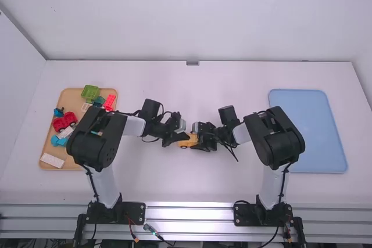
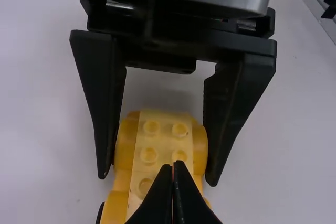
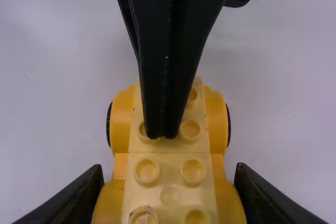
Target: Assemble lego blocks to make yellow taxi
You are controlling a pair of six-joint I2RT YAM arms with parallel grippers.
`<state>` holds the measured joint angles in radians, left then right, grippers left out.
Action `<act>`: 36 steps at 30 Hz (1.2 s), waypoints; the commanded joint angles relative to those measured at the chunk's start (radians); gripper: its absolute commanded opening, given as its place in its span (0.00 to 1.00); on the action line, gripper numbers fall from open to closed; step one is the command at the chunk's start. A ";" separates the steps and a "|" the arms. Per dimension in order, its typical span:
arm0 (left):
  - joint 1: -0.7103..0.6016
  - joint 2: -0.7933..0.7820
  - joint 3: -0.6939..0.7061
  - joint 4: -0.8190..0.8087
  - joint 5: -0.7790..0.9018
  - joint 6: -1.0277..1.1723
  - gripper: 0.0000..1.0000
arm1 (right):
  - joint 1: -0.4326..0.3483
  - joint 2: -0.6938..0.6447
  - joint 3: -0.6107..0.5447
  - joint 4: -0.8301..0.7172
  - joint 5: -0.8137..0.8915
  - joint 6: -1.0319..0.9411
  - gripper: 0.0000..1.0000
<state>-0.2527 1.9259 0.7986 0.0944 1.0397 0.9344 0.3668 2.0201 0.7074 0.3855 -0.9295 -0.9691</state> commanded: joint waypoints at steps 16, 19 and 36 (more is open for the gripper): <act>0.137 -0.287 0.076 -0.181 -0.169 -0.051 0.99 | 0.013 0.015 0.006 -0.001 0.012 -0.008 0.74; 0.193 -0.305 0.076 -0.169 -0.168 -0.155 0.99 | 0.013 0.014 0.008 -0.001 0.011 0.004 0.95; 0.530 -0.316 0.076 -0.251 -0.292 -0.444 0.99 | -0.009 -0.362 0.105 -0.602 0.447 0.005 0.99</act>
<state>0.2604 1.6356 0.8707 -0.1528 0.8227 0.5632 0.3679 1.7115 0.7982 -0.1905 -0.6010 -0.9565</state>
